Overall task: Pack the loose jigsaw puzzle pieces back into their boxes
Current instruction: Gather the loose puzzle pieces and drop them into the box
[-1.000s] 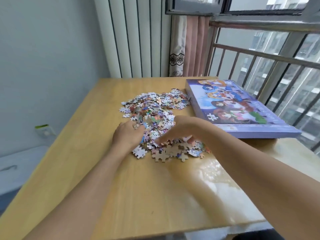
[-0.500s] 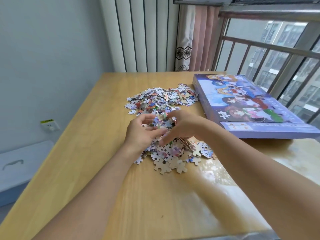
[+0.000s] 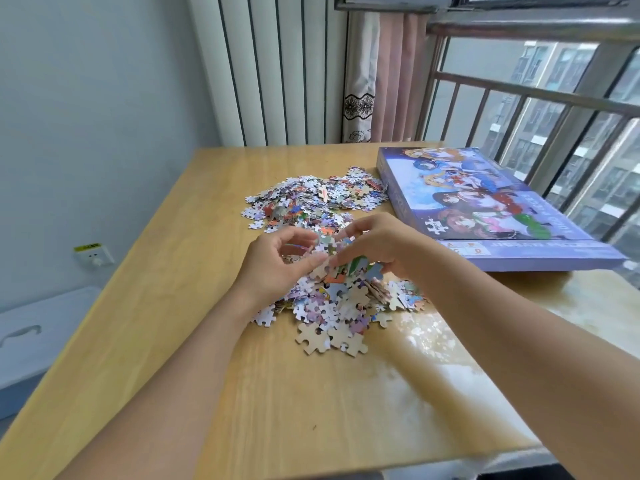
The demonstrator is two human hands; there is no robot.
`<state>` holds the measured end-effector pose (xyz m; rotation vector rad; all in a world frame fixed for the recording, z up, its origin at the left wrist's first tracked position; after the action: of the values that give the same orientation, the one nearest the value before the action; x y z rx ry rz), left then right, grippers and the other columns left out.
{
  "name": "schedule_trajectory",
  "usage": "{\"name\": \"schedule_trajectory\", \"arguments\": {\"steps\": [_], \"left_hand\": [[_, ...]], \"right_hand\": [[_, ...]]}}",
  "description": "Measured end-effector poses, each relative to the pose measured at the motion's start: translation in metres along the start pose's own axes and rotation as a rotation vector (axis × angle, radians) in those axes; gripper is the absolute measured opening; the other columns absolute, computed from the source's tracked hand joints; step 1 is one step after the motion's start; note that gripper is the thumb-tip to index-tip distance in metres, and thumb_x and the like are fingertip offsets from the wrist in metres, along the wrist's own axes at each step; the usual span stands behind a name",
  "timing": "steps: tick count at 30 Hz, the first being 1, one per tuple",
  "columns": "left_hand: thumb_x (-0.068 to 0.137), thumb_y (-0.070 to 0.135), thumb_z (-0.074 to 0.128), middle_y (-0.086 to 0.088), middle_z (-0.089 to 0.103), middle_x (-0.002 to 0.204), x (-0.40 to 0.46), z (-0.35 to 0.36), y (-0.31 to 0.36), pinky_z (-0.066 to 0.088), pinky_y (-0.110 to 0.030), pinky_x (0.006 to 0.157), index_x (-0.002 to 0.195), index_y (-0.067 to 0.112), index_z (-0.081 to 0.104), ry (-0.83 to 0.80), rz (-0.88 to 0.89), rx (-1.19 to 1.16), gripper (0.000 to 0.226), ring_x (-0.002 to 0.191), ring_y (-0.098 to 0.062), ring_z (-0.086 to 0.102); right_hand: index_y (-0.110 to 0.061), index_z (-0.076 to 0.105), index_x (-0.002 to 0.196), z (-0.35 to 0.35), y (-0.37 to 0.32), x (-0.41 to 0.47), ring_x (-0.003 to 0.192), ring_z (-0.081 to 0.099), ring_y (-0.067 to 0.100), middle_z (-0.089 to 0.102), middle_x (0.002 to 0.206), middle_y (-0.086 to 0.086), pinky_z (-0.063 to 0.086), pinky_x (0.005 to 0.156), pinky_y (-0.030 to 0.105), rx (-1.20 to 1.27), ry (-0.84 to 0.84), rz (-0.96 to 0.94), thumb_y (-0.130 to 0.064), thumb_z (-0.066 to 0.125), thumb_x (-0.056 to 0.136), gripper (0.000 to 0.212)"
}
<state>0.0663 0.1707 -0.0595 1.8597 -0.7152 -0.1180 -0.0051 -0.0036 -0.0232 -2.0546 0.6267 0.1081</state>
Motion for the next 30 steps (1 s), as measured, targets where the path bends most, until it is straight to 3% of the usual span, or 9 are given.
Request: {"name": "schedule_trajectory", "arguments": {"steps": [4, 7, 12, 14, 16, 19, 22, 25, 30], "left_hand": [[0.071, 0.041, 0.087, 0.017, 0.071, 0.102, -0.003, 0.004, 0.005, 0.054, -0.021, 0.073, 0.111, 0.034, 0.070, -0.057, 0.047, 0.115, 0.045, 0.094, 0.002, 0.066], [0.069, 0.036, 0.089, 0.015, 0.072, 0.098, -0.003, 0.010, 0.006, 0.050, -0.016, 0.068, 0.108, 0.031, 0.072, -0.043, 0.064, 0.143, 0.043, 0.086, 0.002, 0.066], [0.073, 0.025, 0.088, 0.008, 0.071, 0.083, -0.003, 0.016, 0.010, 0.045, -0.009, 0.059, 0.100, 0.022, 0.076, 0.015, 0.104, 0.164, 0.030, 0.071, -0.001, 0.064], [0.074, 0.030, 0.087, 0.009, 0.070, 0.081, -0.003, 0.016, 0.011, 0.046, -0.011, 0.060, 0.098, 0.023, 0.075, 0.017, 0.107, 0.177, 0.028, 0.069, -0.001, 0.065], [0.075, 0.040, 0.084, 0.014, 0.070, 0.087, -0.005, 0.013, 0.013, 0.048, -0.014, 0.066, 0.102, 0.027, 0.073, 0.001, 0.117, 0.225, 0.032, 0.078, 0.002, 0.065], [0.061, 0.065, 0.083, 0.022, 0.061, 0.118, -0.010, 0.007, 0.014, 0.045, -0.021, 0.090, 0.122, 0.041, 0.061, -0.192, 0.084, 0.312, 0.068, 0.113, 0.004, 0.054], [0.039, 0.075, 0.085, 0.022, 0.035, 0.149, -0.020, 0.005, 0.008, 0.029, -0.032, 0.114, 0.141, 0.051, 0.039, -0.437, 0.080, 0.469, 0.115, 0.142, -0.003, 0.027], [0.040, 0.069, 0.088, 0.021, 0.031, 0.152, -0.023, 0.009, 0.009, 0.022, -0.031, 0.118, 0.142, 0.047, 0.040, -0.425, 0.121, 0.489, 0.115, 0.144, -0.001, 0.021], [0.058, 0.058, 0.086, 0.024, 0.048, 0.135, -0.018, 0.010, 0.011, 0.036, -0.023, 0.105, 0.133, 0.038, 0.056, -0.272, 0.135, 0.424, 0.084, 0.124, 0.003, 0.044]], "right_hand": [[-0.014, 0.074, 0.099, -0.008, 0.007, -0.003, 0.056, 0.055, 0.015, 0.068, 0.079, 0.003, 0.044, 0.042, 0.023, 0.237, 0.066, 0.032, -0.016, 0.094, 0.065, 0.039], [-0.005, 0.071, 0.105, -0.004, 0.010, -0.006, 0.069, 0.068, 0.023, 0.075, 0.097, 0.014, 0.062, 0.059, 0.035, 0.394, 0.046, 0.037, -0.011, 0.091, 0.069, 0.041], [-0.010, 0.065, 0.124, 0.001, -0.001, -0.015, 0.070, 0.054, 0.014, 0.057, 0.082, 0.001, 0.050, 0.055, 0.029, -0.060, -0.033, -0.014, -0.030, 0.091, 0.071, 0.063], [-0.013, 0.057, 0.137, 0.000, -0.009, -0.022, 0.089, 0.064, 0.017, 0.063, 0.104, 0.002, 0.061, 0.077, 0.033, -0.184, -0.071, -0.034, -0.031, 0.092, 0.069, 0.078], [-0.020, 0.045, 0.148, -0.002, -0.018, -0.031, 0.114, 0.061, 0.024, 0.058, 0.134, 0.003, 0.055, 0.094, 0.036, -0.398, -0.100, -0.101, -0.038, 0.093, 0.065, 0.098], [-0.025, 0.021, 0.158, 0.000, -0.016, -0.045, 0.140, 0.042, 0.025, 0.037, 0.158, 0.000, 0.039, 0.110, 0.038, -0.739, -0.161, -0.142, -0.053, 0.092, 0.059, 0.125], [-0.025, 0.004, 0.159, 0.006, -0.001, -0.050, 0.144, 0.036, 0.026, 0.030, 0.161, 0.002, 0.038, 0.108, 0.040, -0.869, -0.205, -0.111, -0.060, 0.091, 0.053, 0.141], [-0.023, 0.006, 0.159, 0.009, 0.009, -0.048, 0.143, 0.036, 0.028, 0.031, 0.160, 0.003, 0.040, 0.110, 0.042, -0.880, -0.197, -0.102, -0.063, 0.092, 0.049, 0.144], [-0.023, 0.032, 0.154, 0.006, 0.009, -0.042, 0.132, 0.048, 0.023, 0.046, 0.149, 0.001, 0.044, 0.099, 0.033, -0.718, -0.113, -0.186, -0.052, 0.093, 0.058, 0.117]]}}
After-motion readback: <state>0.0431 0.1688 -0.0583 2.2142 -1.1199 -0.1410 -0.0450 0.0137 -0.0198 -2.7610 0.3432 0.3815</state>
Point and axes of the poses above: each hand's wrist, its own x-axis towards the middle knuckle, its own z-axis out of the palm, y = z × x, the point moved 4 cm from there along x, towards the middle knuckle
